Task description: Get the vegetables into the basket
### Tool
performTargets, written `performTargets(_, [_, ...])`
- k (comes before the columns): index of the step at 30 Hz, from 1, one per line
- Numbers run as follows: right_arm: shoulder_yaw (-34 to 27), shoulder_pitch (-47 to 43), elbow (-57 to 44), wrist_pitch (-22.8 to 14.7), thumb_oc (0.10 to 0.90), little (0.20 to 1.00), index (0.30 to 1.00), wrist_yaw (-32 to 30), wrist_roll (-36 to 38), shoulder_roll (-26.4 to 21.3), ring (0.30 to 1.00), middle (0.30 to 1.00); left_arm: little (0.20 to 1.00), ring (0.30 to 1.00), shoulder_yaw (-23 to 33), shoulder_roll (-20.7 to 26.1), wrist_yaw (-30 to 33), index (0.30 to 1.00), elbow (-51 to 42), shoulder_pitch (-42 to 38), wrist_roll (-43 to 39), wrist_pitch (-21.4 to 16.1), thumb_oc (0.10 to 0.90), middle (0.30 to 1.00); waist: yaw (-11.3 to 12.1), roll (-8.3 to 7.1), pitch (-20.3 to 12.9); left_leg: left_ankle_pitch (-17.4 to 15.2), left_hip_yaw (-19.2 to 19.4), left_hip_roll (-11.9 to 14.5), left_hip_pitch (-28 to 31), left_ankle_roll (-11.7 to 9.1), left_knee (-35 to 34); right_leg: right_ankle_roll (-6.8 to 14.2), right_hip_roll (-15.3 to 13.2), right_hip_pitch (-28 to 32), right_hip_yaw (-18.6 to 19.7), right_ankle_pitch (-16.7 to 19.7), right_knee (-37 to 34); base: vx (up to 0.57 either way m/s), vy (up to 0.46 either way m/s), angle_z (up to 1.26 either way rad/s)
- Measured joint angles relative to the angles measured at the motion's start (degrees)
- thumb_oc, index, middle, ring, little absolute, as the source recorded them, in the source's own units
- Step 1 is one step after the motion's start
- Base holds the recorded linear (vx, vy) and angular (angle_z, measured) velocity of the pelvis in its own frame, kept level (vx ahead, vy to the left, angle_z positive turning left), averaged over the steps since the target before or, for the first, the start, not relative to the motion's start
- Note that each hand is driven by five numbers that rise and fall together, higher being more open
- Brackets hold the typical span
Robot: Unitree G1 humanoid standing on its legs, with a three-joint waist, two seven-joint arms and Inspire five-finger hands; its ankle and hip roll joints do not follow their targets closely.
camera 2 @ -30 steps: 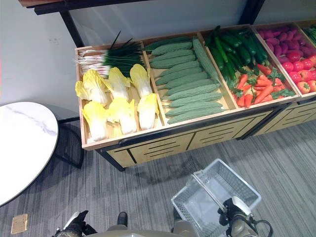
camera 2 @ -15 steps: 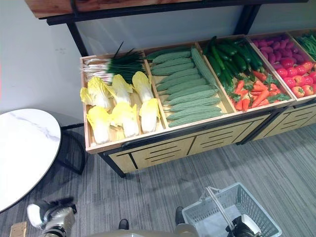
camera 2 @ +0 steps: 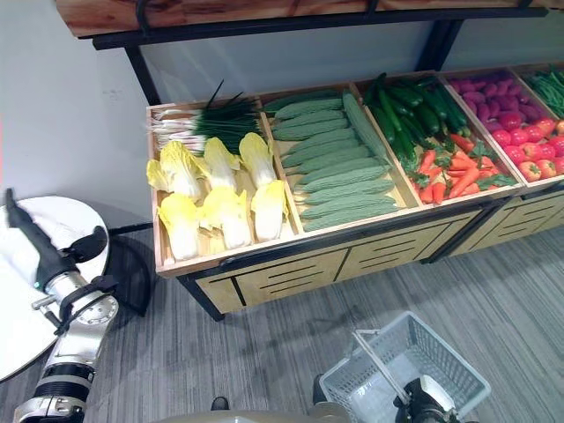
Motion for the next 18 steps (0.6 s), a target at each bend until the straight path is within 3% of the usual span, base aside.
performTargets(6, [0.0,-0.3,-0.7,-0.4,0.400,0.300,0.300,0.1,-0.1,0.4,0.300,0.300,1.000,1.000,-6.2,-3.3,-3.2,1.000,3.8,-1.4,0.5,0.3,0.900,1.000,-1.3,-0.05,0.0,-0.1,1.1,0.3,0.0,0.1,0.0,0.0,0.4,-0.7,1.0,0.0,0.0,0.01,-0.015,-0.10])
performTargets(18, [1.7,-1.3,-0.4,-0.5,0.400,0.300,0.300,0.0,-0.1,0.4,0.300,0.300,1.000,1.000,-10.3,-4.3,-5.1,1.000,14.7,-4.4,1.1,1.7,0.900,1.000,-1.9,-0.46,0.2,-0.3,2.8,1.1,-0.9,0.3,0.0,-0.1,1.5,-2.6,2.4,0.2,0.0,0.01,-0.018,-0.08])
